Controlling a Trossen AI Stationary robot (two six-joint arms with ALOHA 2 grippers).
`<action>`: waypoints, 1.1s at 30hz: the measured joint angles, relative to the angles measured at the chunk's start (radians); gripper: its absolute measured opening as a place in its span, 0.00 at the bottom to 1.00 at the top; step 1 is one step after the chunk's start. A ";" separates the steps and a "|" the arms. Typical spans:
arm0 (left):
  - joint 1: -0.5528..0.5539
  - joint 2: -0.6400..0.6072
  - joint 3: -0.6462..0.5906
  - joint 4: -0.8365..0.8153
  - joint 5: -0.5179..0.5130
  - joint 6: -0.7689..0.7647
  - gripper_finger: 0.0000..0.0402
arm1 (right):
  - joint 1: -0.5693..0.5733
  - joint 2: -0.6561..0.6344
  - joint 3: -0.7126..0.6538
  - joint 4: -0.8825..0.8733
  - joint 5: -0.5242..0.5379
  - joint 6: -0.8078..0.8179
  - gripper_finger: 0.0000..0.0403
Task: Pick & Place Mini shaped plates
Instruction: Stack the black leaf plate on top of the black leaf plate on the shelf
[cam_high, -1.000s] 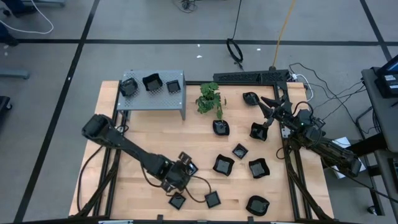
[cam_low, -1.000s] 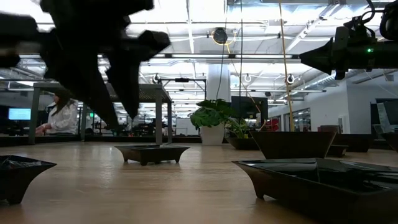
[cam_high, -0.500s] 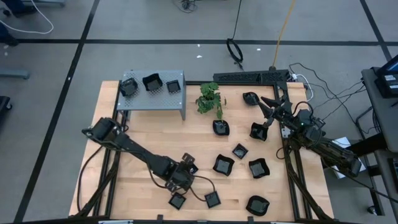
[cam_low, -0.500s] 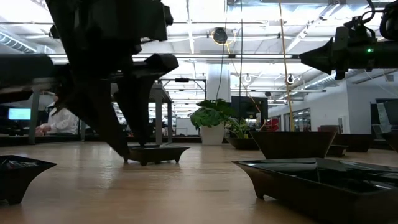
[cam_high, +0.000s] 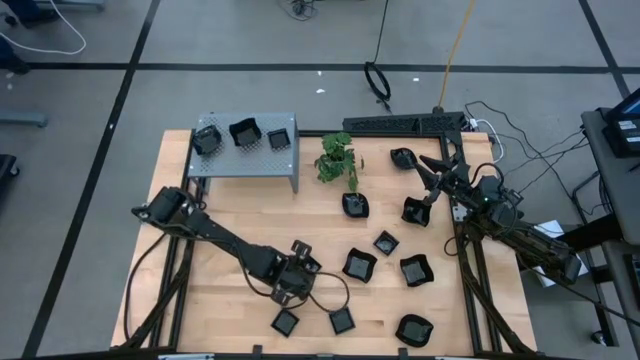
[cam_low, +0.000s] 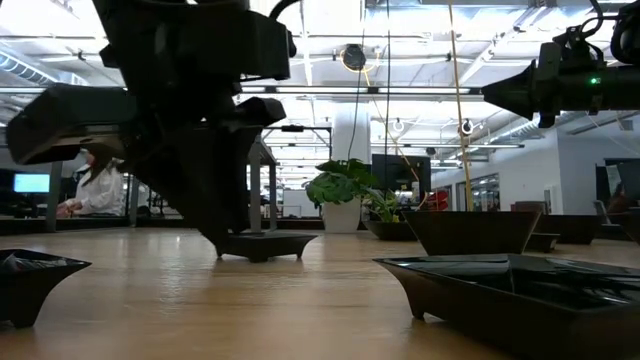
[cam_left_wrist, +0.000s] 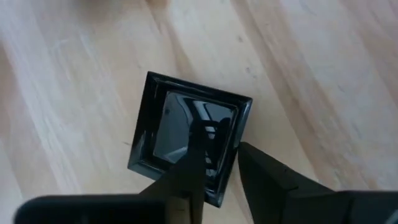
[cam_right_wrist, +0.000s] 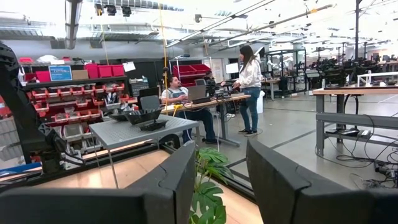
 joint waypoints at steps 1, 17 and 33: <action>0.005 0.000 0.000 0.000 0.000 -0.007 0.21 | 0.000 0.000 0.000 0.000 0.000 0.000 0.32; 0.068 0.000 0.000 0.002 0.051 -0.060 0.19 | 0.000 0.000 0.000 0.000 0.000 0.000 0.32; 0.072 0.044 0.005 0.007 0.052 -0.062 0.29 | 0.000 0.000 0.000 0.000 0.000 0.000 0.32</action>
